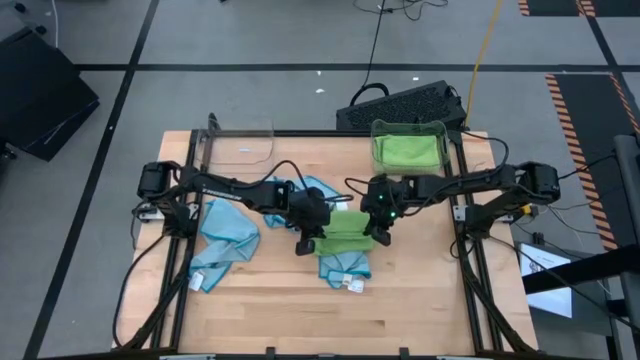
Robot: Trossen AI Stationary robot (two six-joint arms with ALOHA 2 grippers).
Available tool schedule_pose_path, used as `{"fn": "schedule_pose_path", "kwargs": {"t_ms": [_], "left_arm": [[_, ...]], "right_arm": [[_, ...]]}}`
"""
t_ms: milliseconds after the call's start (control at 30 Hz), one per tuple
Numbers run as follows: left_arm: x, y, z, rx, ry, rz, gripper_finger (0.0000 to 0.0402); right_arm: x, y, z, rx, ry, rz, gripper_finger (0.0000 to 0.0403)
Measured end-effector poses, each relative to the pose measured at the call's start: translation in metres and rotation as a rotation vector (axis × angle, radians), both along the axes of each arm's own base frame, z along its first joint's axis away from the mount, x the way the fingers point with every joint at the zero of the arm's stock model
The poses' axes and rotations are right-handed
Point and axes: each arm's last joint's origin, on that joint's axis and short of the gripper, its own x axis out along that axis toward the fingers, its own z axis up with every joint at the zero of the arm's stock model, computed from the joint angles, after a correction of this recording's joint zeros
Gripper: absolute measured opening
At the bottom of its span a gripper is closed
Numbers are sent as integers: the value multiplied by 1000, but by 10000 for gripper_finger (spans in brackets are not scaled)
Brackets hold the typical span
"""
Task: Sort microfiber towel by color & place in baskets
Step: Fold the green towel
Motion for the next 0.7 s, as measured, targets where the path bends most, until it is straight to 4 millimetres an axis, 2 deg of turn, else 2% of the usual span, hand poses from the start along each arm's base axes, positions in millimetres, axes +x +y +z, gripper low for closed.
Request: {"fn": "schedule_pose_path", "kwargs": {"t_ms": [200,433,700], "left_arm": [[1,-5,1,9,-7,2,8],[1,-5,1,10,-13,10,11],[6,-12,5,8,-80,-6,64]], "right_arm": [[-4,2,-6,1,16,9,2],[-9,3,-12,12,51,3,22],[-10,4,-13,35,58,15,58]]}}
